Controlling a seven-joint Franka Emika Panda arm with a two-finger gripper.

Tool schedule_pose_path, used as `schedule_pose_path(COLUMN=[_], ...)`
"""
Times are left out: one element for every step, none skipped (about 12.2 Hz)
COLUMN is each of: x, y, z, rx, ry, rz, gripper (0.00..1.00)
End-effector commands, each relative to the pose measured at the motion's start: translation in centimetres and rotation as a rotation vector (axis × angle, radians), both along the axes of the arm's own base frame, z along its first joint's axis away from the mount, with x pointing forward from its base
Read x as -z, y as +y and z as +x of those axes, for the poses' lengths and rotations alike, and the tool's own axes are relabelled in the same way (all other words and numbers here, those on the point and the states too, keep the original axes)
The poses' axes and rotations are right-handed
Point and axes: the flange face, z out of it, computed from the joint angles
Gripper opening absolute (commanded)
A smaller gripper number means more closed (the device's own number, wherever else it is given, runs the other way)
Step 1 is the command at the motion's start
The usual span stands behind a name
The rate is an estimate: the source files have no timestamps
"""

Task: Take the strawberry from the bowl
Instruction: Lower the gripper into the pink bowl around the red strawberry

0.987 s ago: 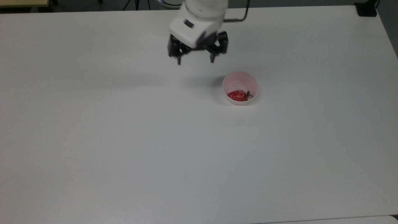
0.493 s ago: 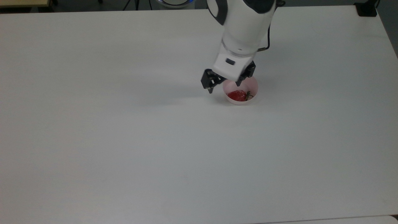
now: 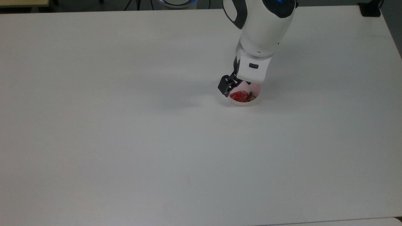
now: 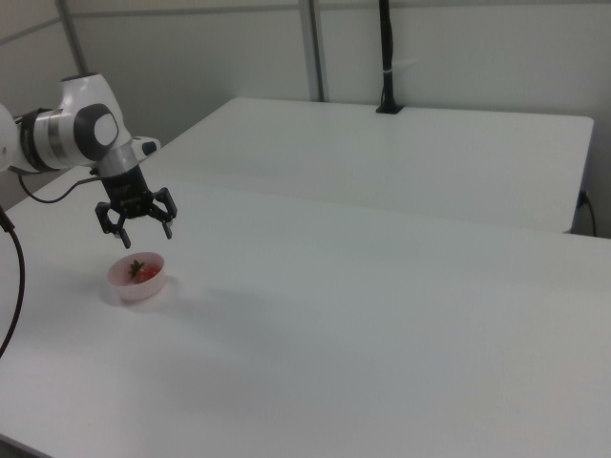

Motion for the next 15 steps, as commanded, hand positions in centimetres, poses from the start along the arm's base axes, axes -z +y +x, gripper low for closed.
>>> schedule_pose_path(x=[0.2,1.5,1.8,2.3,3.3,3.9,4.8,5.2,5.7,6.0,6.1,6.4,6.8,7.2,8.0], y=[1.8,2.8,3.3,3.4,3.5,3.8,3.8,3.8,3.8,3.7,3.7,3.7,3.7,3.6,3.6], z=[-0.7,-1.0,-1.3,-1.3,-1.3,-1.4,-1.4,-1.3,-1.3,-1.3,-1.3,-1.3,-1.3,-1.3,-1.2], rx=[-0.070,-0.085,-0.093,-0.102,-0.122,-0.136,-0.142,-0.147,-0.149,-0.149,-0.157,-0.167,-0.173,-0.176,-0.179], ry=[0.005,0.022,0.028,0.032,0.048,0.055,0.066,0.068,0.075,0.079,0.082,0.087,0.093,0.098,0.092], rz=[-0.003,-0.010,-0.013,-0.020,-0.027,-0.033,-0.040,-0.044,-0.048,-0.049,-0.050,-0.052,-0.055,-0.057,-0.056], gripper=[0.92,0.92,0.91,0.90,0.90,0.88,0.86,0.86,0.84,0.84,0.84,0.83,0.83,0.83,0.83])
